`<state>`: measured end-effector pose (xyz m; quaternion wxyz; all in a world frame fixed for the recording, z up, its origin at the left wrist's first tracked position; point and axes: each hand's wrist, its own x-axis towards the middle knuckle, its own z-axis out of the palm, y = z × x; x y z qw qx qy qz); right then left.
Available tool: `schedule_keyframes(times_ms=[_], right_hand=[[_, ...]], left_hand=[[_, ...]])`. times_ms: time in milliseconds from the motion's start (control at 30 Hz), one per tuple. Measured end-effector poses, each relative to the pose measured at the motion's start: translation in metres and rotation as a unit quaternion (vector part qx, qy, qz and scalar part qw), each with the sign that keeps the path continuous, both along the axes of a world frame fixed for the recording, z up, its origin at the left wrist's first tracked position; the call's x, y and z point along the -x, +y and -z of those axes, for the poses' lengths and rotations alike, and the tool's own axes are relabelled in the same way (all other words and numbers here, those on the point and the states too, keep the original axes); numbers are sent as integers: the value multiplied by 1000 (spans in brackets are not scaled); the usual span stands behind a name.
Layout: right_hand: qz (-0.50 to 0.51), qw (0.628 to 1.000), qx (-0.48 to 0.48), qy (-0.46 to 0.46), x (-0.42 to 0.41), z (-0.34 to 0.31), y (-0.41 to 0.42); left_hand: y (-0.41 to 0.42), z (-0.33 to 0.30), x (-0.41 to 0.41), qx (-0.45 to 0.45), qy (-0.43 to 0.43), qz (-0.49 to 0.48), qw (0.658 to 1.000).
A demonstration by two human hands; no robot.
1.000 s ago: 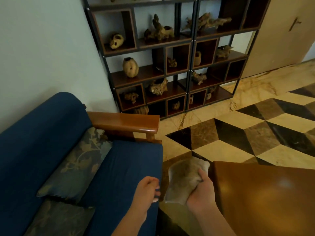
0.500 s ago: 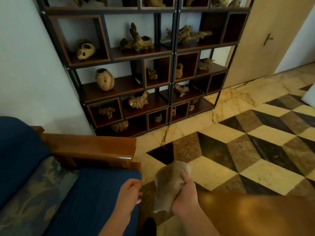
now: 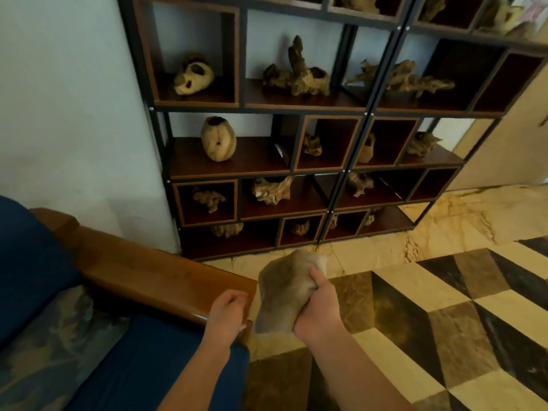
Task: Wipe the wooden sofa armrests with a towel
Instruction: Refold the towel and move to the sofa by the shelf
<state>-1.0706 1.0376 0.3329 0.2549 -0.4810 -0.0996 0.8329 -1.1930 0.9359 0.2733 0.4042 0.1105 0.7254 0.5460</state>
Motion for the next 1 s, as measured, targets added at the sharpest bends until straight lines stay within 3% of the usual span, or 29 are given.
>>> schedule_keyframes(times_ms=[367,633,900,1000], right_hand=[[-126,991,-3,-37,135,42,68],[-206,958,61,-190,172,121,86],[-363,906,-19,-217,211,153,188],[-407,881,-69,-230,233,156,225]], left_hand=[[25,24,111,2,-43,-160,986],[9,85,110,45,-149,-280,947],[80,123,111,81,-206,-401,889],[106,126,113,97,-219,-399,885]])
